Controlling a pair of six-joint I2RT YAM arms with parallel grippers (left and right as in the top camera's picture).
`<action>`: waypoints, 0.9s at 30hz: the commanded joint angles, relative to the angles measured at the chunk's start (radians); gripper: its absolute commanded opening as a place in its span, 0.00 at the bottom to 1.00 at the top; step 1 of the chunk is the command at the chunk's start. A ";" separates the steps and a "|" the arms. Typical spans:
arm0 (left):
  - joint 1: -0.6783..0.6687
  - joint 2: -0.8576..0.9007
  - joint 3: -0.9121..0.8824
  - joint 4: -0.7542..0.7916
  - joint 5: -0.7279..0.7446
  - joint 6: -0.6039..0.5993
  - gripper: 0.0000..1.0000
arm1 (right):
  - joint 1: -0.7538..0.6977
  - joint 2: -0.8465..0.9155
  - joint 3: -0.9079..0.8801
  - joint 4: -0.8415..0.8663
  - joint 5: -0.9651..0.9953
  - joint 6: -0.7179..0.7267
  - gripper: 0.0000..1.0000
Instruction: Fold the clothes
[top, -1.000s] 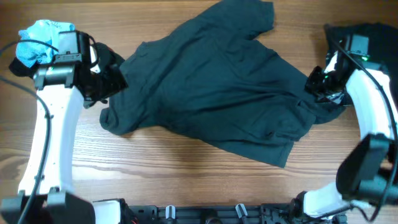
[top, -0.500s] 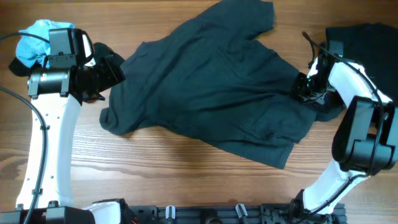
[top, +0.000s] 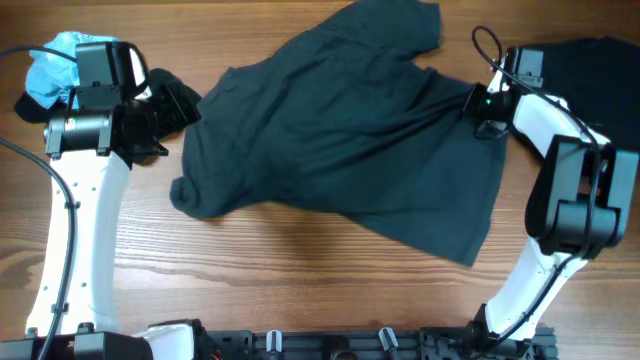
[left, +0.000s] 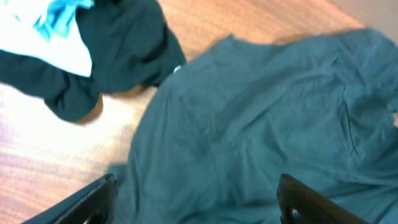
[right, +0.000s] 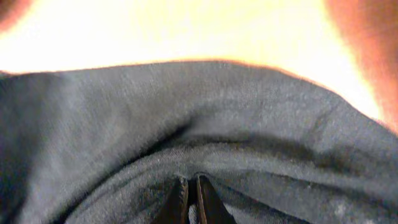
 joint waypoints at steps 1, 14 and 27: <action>0.005 -0.009 0.016 0.036 -0.006 0.017 0.83 | 0.002 0.193 -0.009 0.096 0.049 0.014 0.05; 0.005 -0.005 0.016 0.106 -0.006 -0.011 0.81 | 0.008 0.422 0.524 -0.049 0.054 -0.037 0.24; -0.006 0.097 0.013 -0.140 0.074 -0.036 0.54 | 0.008 0.135 1.067 -1.150 -0.216 -0.046 1.00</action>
